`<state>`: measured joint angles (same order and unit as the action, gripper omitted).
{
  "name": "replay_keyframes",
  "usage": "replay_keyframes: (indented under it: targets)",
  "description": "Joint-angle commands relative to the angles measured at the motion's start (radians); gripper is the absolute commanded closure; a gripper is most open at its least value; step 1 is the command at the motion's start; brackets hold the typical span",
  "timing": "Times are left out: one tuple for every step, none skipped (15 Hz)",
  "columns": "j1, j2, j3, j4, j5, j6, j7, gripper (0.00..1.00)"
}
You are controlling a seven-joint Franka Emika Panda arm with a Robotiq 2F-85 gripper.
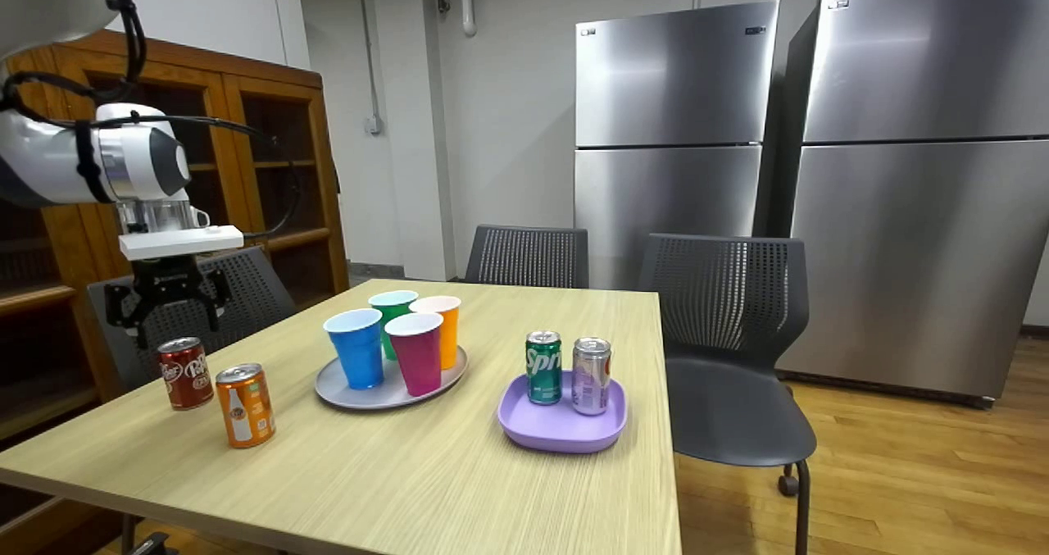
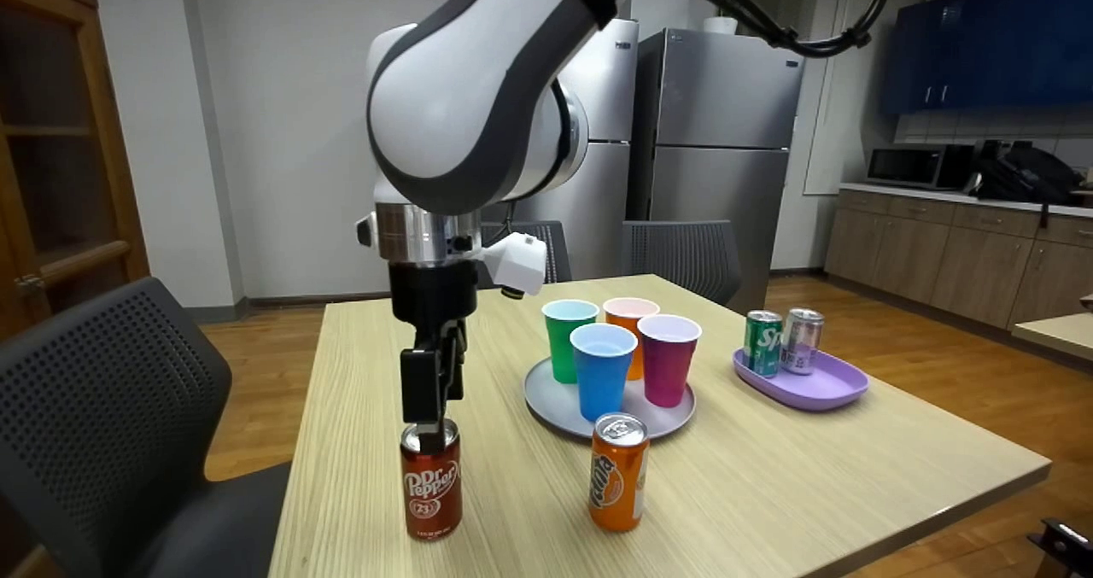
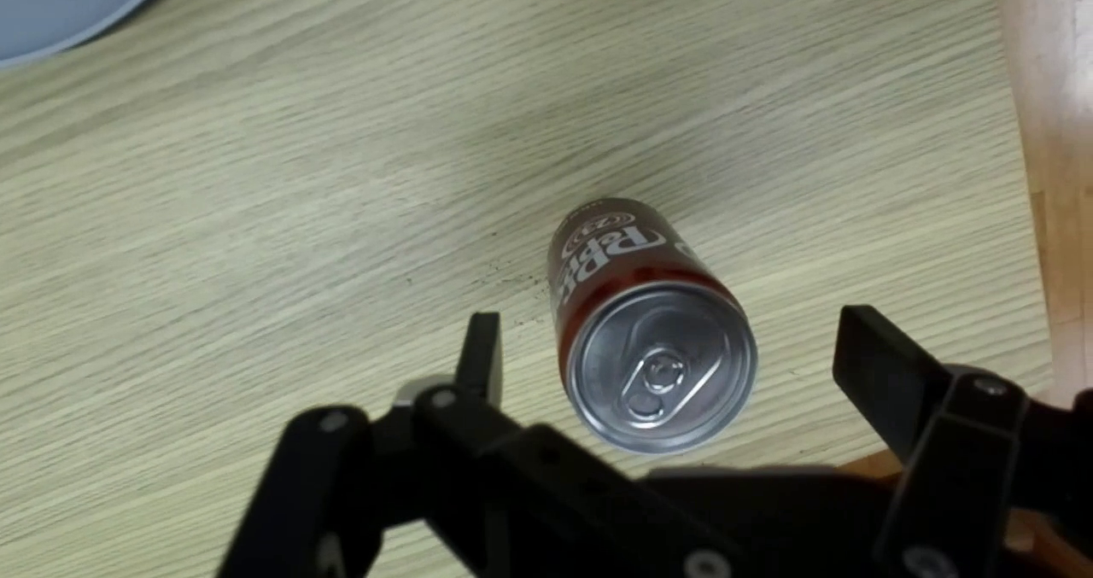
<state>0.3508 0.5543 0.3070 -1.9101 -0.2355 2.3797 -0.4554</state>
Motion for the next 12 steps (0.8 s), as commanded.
replay_keyframes:
  targets:
    - [0.011,0.022,-0.004,0.006,-0.04,0.021,0.009,0.0]
    - [0.014,0.03,-0.007,0.008,-0.048,0.029,0.015,0.0]
    - [0.016,0.037,-0.008,0.01,-0.054,0.037,0.019,0.0]
    - [0.021,0.044,-0.013,0.012,-0.065,0.048,0.026,0.0]
    - [0.022,0.051,-0.013,0.014,-0.071,0.054,0.026,0.0]
    - [0.024,0.059,-0.013,0.017,-0.075,0.061,0.027,0.0]
    - [0.024,0.065,-0.012,0.019,-0.075,0.068,0.027,0.0]
    - [0.025,0.071,-0.011,0.021,-0.076,0.073,0.028,0.0]
    - [0.027,0.077,-0.011,0.024,-0.075,0.075,0.029,0.0]
    - [0.027,0.081,-0.011,0.026,-0.073,0.077,0.029,0.0]
    - [0.028,0.084,-0.011,0.027,-0.073,0.078,0.029,0.0]
    - [0.029,0.086,-0.011,0.027,-0.073,0.079,0.028,0.0]
